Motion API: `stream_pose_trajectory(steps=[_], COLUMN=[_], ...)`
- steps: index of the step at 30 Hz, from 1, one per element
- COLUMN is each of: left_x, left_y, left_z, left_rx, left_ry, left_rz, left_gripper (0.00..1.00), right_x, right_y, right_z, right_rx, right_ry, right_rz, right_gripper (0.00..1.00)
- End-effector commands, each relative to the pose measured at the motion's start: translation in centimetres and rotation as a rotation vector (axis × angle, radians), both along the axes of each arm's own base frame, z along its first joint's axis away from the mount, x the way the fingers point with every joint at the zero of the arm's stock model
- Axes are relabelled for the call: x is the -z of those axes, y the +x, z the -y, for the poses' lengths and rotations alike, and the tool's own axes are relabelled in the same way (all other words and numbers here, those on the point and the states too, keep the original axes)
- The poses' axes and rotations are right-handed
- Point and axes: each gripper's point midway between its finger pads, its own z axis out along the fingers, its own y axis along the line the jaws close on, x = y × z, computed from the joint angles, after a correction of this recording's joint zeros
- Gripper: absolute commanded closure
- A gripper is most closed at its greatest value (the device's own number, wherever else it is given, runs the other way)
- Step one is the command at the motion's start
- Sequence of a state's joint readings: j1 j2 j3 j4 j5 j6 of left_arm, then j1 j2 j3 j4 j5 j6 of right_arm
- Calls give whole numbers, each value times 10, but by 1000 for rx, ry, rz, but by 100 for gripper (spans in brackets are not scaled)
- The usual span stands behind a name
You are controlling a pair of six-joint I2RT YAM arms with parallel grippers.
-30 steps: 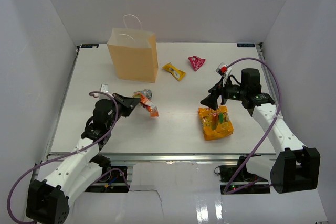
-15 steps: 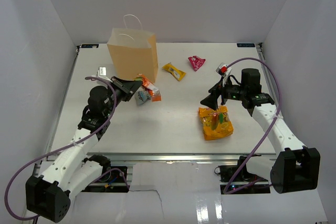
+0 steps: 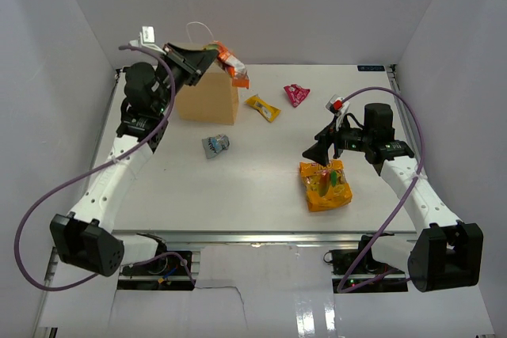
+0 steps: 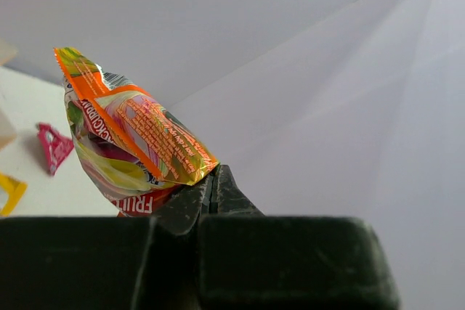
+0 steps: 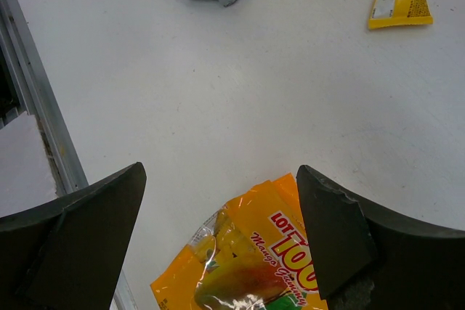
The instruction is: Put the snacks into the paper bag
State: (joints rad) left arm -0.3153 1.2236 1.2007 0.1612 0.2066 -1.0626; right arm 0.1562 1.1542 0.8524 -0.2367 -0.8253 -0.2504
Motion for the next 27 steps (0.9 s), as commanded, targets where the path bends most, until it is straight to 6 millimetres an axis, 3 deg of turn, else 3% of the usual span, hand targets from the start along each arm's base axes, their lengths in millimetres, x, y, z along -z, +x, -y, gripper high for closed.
stream_pose_trajectory(steps=[1, 3, 4, 6, 7, 11, 15, 21, 27], left_x=[-53, -71, -64, -73, -67, -63, -54, -25, -13], left_y=[18, 32, 47, 59, 72, 91, 99, 109, 112], left_z=[-11, -26, -29, -44, -53, -69, -80, -90, -96], left_rx=[-3, -34, -40, -70, -88, -112, -141, -162, -197], left_ry=[-7, -17, -19, -27, -29, -44, -36, -26, -3], left_rz=[131, 159, 136, 147, 129, 106, 88, 17, -49], left_gripper=[100, 100, 100, 100, 100, 100, 100, 100, 53], right_x=[-10, -11, -12, -11, -11, -9, -9, -8, -7], right_y=[2, 2, 2, 1, 2, 2, 3, 3, 3], right_z=[1, 2, 2, 2, 3, 4, 5, 4, 5], right_rx=[-3, 1, 1, 3, 4, 9, 11, 9, 13], right_ry=[10, 8, 7, 5, 4, -1, -4, -4, -7], right_rz=[49, 53, 57, 57, 60, 60, 66, 64, 63], right_gripper=[10, 10, 10, 9, 10, 9, 9, 9, 9])
